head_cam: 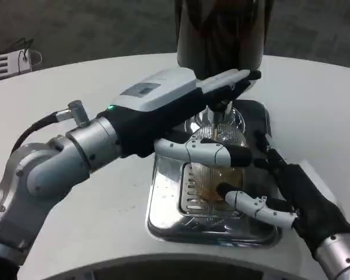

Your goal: Grasp the cup under the faucet to collect the drink, then remove the cup.

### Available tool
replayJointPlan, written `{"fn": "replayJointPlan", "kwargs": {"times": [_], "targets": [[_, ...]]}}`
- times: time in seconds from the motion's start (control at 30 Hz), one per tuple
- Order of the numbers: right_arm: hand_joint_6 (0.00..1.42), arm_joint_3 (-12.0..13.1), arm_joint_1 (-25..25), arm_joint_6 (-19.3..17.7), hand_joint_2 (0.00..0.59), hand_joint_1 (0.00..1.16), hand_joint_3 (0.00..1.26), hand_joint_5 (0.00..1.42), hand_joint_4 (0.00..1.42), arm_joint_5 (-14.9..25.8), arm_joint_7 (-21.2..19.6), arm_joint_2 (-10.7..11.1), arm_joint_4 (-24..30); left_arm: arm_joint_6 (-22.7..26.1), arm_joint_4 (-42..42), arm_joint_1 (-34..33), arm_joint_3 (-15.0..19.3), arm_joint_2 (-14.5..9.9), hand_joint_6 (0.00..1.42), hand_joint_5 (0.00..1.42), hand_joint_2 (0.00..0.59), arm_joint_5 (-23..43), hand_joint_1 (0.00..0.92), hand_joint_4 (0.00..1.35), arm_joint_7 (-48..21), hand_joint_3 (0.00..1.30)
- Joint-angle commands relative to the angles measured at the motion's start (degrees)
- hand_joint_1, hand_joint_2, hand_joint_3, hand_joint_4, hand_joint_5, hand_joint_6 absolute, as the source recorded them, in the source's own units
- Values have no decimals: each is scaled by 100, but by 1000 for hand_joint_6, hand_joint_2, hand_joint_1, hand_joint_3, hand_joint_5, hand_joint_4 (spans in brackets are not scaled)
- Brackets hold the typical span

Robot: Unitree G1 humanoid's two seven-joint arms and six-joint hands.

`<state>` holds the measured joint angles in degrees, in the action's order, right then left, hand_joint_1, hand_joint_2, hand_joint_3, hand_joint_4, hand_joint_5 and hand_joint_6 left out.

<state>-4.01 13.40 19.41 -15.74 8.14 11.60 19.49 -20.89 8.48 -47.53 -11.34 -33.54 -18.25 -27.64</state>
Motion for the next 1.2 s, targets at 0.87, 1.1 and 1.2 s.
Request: {"fn": "replayJointPlan", "kwargs": {"times": [0.87,1.1,1.2], "targets": [[96,-172,590,-423,239,743,0,86,0,73,-309,-253,-787,367,-645,1088,1017,117,235,145,74,714,0,30,356,78],[96,-173,613,-469,239,743,0,86,0,98,-313,-244,-856,238,-682,1317,1306,271,261,174,79,962,0,70,546,97],[96,-169,632,-479,239,743,0,86,0,111,-313,-241,-892,187,-666,1386,1400,342,266,176,79,1039,0,74,633,100]]}}
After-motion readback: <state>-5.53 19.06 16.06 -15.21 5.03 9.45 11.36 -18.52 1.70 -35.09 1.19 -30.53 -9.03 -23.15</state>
